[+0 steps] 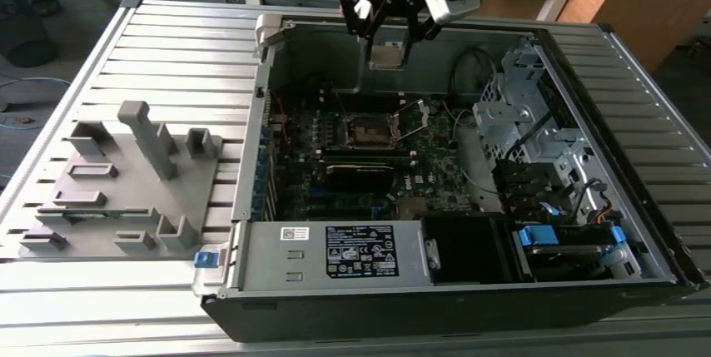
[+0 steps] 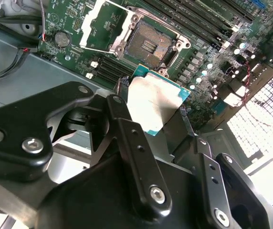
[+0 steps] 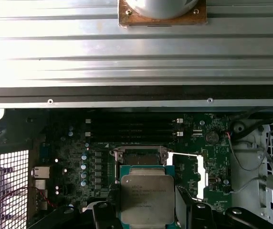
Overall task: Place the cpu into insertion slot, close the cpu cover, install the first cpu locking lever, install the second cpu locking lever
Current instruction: 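Place the cpu into insertion slot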
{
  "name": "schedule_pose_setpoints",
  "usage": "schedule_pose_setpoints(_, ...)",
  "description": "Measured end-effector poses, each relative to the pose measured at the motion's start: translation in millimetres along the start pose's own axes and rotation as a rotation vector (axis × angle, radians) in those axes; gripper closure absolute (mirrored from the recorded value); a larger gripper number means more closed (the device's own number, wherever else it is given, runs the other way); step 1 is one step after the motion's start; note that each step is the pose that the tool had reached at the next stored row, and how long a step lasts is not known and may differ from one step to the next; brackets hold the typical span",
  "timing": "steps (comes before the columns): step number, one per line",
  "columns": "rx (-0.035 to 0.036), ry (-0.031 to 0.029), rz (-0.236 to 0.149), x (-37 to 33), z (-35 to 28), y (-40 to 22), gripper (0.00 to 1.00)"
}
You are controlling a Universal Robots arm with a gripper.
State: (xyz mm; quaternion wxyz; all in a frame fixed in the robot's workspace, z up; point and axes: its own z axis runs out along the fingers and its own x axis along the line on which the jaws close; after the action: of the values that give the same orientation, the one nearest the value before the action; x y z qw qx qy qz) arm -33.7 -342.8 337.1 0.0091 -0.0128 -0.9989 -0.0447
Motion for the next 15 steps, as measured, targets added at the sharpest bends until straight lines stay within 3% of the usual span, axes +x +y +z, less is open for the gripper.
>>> schedule_pose_setpoints(9,0.0000,0.0000,0.000,0.0,1.8,-0.2,0.46)
schedule_pose_setpoints(11,0.0024,-0.0001,0.000,-0.1,8.3,-0.8,0.46)
schedule_pose_setpoints(15,0.0041,-0.0001,0.000,-0.1,8.5,-0.8,0.46)
